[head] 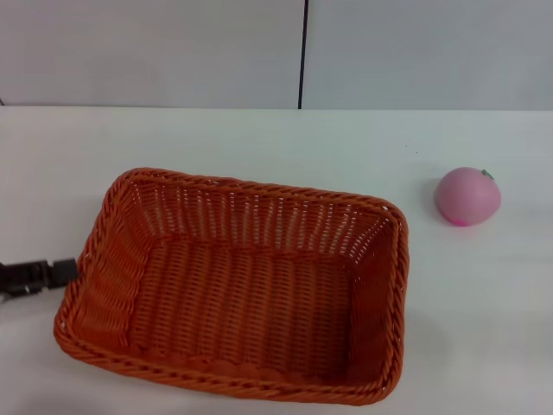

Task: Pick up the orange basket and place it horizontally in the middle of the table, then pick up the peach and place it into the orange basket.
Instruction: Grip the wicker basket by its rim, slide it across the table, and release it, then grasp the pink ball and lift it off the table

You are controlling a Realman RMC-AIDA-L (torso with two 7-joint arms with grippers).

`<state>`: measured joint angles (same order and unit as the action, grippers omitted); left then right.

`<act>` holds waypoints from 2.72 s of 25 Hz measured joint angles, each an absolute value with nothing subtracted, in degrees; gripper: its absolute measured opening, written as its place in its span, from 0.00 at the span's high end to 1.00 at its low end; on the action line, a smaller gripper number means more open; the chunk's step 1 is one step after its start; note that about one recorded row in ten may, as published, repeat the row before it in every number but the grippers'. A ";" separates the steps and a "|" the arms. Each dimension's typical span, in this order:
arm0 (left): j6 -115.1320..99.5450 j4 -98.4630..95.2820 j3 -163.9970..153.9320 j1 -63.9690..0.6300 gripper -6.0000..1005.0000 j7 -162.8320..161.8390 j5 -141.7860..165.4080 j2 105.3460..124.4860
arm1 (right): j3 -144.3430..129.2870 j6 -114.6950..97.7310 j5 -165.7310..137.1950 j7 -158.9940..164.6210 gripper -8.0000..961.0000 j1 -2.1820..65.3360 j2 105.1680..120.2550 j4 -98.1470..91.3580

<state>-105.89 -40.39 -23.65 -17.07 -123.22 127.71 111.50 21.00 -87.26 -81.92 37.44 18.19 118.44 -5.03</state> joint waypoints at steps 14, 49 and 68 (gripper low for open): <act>-101.95 -34.45 -6.43 -18.76 0.60 -105.08 120.67 111.02 | 0.07 -87.01 -82.11 58.60 0.14 17.71 116.49 -18.14; -87.77 -15.74 -5.75 -23.78 0.20 -64.54 102.12 118.02 | -38.41 -92.40 -139.13 122.86 0.14 37.72 106.59 -46.62; -87.24 -13.69 -5.53 -22.61 0.20 -65.23 102.12 117.83 | -43.25 -85.53 -139.95 122.01 0.14 39.11 108.78 -43.39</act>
